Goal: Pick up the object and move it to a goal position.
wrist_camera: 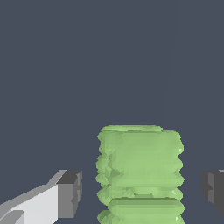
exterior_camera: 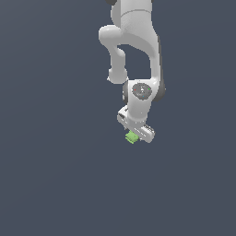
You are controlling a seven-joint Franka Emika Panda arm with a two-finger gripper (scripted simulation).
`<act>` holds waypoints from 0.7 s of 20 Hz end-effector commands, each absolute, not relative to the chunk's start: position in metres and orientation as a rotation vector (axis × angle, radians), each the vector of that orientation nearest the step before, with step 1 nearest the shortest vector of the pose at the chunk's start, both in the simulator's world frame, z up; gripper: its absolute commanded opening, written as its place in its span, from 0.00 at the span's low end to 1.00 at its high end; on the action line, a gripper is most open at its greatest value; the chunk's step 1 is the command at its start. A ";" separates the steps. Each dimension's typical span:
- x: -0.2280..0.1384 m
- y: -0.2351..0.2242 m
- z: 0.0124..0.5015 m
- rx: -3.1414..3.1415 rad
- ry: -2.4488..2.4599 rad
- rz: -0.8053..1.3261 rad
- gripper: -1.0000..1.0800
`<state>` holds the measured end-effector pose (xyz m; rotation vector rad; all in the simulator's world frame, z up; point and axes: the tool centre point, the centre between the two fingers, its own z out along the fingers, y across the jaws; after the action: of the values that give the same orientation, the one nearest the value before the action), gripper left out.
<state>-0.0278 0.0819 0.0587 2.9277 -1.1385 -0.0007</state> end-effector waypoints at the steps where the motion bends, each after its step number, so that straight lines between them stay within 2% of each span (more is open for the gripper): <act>1: -0.028 0.082 0.049 2.927 -1.140 0.000 0.96; 6: -0.027 0.082 0.042 2.927 -1.140 0.000 0.96; 7: -0.027 0.082 0.042 2.927 -1.140 0.000 0.00; 14: -0.027 0.082 0.042 2.927 -1.140 0.000 0.00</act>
<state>-0.0267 0.0830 0.0430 2.9287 -1.1391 0.0013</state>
